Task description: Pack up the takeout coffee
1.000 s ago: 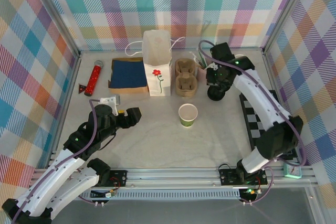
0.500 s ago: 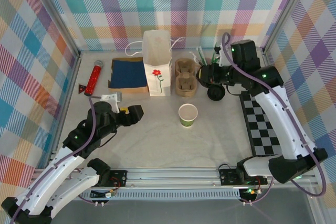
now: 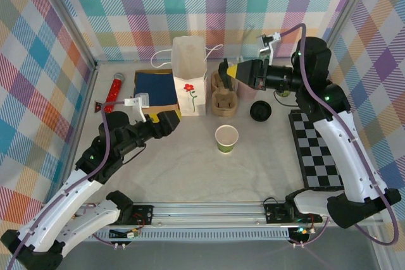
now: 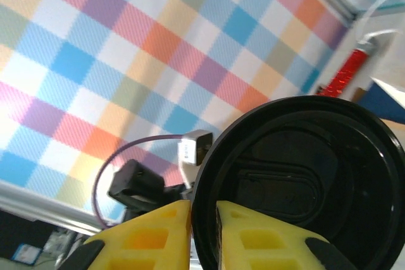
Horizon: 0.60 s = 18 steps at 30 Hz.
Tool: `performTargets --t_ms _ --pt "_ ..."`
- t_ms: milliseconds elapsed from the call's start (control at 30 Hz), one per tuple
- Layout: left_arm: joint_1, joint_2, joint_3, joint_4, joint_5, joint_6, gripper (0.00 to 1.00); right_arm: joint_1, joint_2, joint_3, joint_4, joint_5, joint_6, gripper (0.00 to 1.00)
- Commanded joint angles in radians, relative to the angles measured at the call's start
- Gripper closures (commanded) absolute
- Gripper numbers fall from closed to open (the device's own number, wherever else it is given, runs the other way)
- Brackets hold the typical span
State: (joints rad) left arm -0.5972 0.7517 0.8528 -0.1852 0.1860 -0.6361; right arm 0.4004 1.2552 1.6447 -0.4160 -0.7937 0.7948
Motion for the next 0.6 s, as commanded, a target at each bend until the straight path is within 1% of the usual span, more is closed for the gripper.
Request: performTargets --t_ms 0,167,367,467,567 --pt "-0.028 0.014 0.057 0.119 0.04 -0.034 0.14 0.008 -0.019 0.003 0.226 -0.097 0.157 0.82" --pt "-0.038 0.053 0.086 0.246 0.081 -0.071 0.17 0.008 -0.019 -0.021 0.422 -0.129 0.308 0.82" --pt "-0.038 0.142 0.132 0.509 0.186 -0.191 0.23 0.008 -0.006 -0.017 0.615 -0.131 0.458 0.82" --pt "-0.038 0.211 0.154 0.621 0.204 -0.262 0.23 0.016 -0.011 -0.019 0.624 -0.111 0.463 0.82" --pt "-0.038 0.289 0.154 0.745 0.216 -0.328 0.23 0.017 -0.025 -0.062 0.65 -0.092 0.48 0.83"
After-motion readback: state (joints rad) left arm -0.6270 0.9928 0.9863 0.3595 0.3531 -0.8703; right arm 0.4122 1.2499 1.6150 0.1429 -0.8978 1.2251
